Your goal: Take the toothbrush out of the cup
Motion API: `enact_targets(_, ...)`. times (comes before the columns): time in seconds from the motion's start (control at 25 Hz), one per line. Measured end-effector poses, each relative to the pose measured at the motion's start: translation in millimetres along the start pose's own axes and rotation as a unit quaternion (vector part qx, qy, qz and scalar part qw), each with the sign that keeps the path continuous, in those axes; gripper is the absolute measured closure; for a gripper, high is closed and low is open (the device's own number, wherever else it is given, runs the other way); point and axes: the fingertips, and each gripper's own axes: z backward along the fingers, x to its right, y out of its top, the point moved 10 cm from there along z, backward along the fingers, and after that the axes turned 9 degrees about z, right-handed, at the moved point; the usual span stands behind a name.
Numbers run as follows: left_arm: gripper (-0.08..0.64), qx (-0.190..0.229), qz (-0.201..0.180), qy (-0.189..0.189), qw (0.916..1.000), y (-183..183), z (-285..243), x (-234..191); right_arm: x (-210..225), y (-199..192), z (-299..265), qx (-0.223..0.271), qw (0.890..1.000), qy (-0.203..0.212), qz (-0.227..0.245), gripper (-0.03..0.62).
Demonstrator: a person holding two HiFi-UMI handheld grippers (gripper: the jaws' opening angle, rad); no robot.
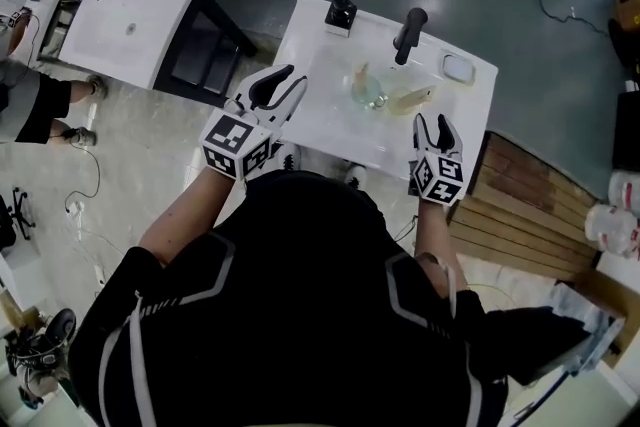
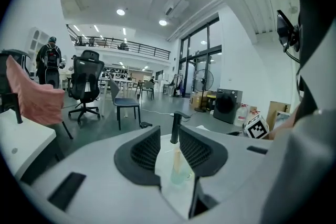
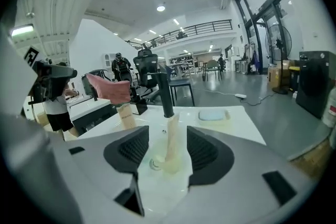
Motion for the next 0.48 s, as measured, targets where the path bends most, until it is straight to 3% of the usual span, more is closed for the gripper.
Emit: enact_targets(0.48,0.46,0.002,0.026,0.072,0.9971,-14,34,3,1,-29,-55,-0.045,0.998,0.035,-0.03,0.339)
